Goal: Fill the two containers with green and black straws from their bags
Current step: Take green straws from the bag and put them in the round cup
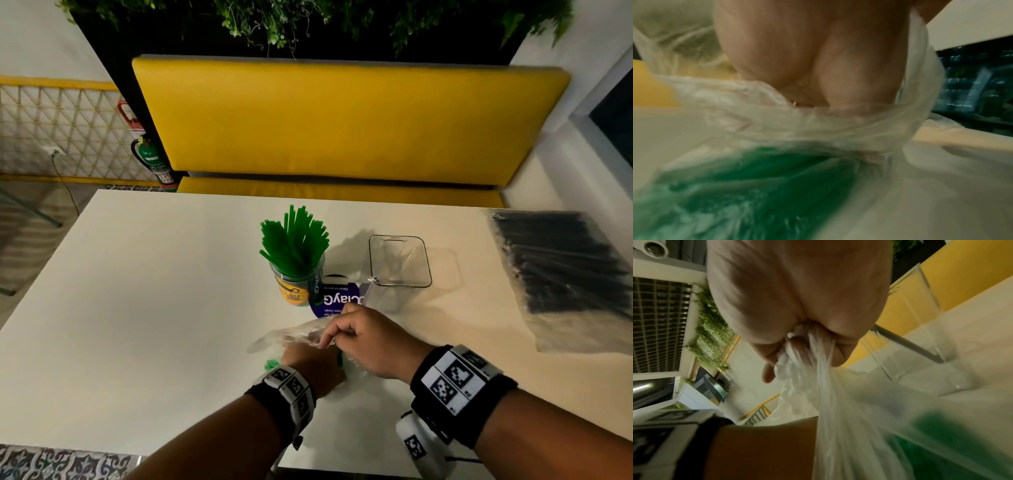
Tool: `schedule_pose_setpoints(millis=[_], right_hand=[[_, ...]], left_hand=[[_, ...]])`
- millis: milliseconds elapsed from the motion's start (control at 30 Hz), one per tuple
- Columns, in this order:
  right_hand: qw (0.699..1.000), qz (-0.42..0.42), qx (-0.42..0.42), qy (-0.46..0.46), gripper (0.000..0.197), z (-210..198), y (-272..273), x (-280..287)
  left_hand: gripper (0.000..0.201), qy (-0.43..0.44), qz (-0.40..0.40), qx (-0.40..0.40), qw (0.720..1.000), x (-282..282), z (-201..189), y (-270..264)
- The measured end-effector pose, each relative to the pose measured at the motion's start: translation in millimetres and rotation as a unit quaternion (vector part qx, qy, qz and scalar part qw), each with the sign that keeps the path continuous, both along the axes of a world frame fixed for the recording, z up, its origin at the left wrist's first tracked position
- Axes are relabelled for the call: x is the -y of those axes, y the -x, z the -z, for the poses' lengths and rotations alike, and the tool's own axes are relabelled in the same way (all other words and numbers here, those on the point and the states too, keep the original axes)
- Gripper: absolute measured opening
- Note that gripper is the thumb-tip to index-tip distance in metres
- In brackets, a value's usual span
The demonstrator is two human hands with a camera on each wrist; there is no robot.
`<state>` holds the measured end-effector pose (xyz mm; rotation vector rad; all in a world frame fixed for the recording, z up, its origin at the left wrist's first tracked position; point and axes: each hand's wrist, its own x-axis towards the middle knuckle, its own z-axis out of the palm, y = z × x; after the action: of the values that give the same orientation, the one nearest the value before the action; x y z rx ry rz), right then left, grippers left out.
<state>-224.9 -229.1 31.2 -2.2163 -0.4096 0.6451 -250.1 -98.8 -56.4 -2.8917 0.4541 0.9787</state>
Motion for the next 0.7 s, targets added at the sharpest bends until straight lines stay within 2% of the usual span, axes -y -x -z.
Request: schedule_pose_setpoints(millis=[67,133,200,300,400,467,633,700], right_hand=[[1.0,-0.003,0.009,0.03,0.021,2.9,1.7,4.6],[0.994,-0.014,0.018,0.104,0.018,5.8,3.4,10.7],[0.98,-0.03,0.015,0.196,0.03,8.9,4.8,18.5],[0.958,-0.046,0.004,0.281,0.049,13.0,5.1,28.0],[0.959,-0.041,-0.026,0.28,0.055,16.1,4.4,29.6],[0.962,-0.044,-0.034,0.267,0.056,14.7,3.0,27.0],[0.954,-0.059,-0.006,0.295,0.051,9.2,-3.7,22.7],[0.954,-0.053,-0.005,0.294,0.047,8.7,-6.2,22.1]], left_hand=[[0.035,0.021,-0.016,0.009,1.0,1.6,4.7,0.9],[0.032,0.05,-0.01,0.049,0.997,-0.1,4.7,-0.5],[0.033,0.05,0.001,0.041,0.998,-4.0,3.8,-1.9],[0.035,0.113,-0.044,0.023,0.992,-15.9,-2.8,-4.8],[0.026,0.171,-0.066,0.036,0.982,-34.0,-13.1,-5.1],[0.024,0.18,-0.079,0.031,0.98,-44.9,-16.6,-4.3],[0.037,0.197,-0.095,0.027,0.975,-45.2,-27.9,-2.7],[0.022,0.187,-0.081,0.043,0.978,-39.1,-31.7,-2.7]])
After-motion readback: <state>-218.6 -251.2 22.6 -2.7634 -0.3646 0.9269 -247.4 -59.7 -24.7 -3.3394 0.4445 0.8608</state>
